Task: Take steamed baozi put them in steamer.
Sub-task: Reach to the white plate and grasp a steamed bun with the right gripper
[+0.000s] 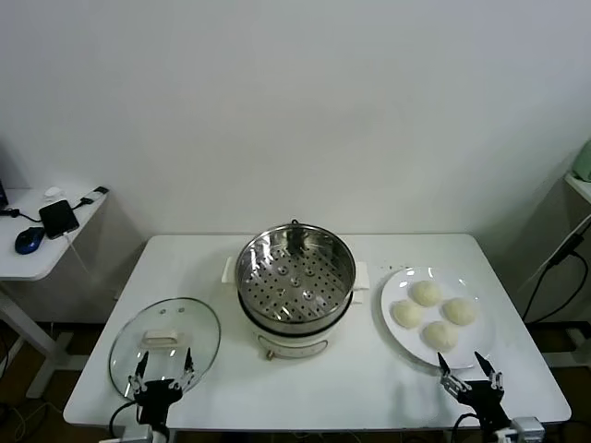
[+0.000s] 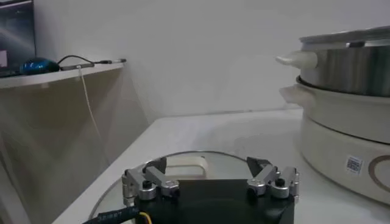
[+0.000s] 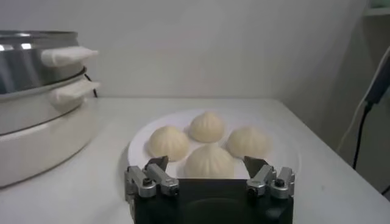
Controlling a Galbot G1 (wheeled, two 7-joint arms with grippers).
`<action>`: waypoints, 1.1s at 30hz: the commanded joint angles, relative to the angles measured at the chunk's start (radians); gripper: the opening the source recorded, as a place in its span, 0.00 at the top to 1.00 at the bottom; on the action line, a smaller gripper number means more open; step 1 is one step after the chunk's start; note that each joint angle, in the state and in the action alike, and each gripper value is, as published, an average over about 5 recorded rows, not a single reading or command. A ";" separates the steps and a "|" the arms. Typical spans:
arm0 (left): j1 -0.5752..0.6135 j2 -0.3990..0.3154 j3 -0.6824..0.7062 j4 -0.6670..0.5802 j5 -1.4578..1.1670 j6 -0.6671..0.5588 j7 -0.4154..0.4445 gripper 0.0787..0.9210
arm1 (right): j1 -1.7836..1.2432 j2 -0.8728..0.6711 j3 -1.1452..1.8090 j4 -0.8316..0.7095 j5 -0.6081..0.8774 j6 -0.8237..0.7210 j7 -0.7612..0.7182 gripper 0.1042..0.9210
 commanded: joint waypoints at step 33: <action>-0.022 0.016 -0.014 0.039 -0.023 -0.015 -0.014 0.12 | 2.229 -0.536 -2.080 -0.938 -0.355 0.259 -1.324 0.12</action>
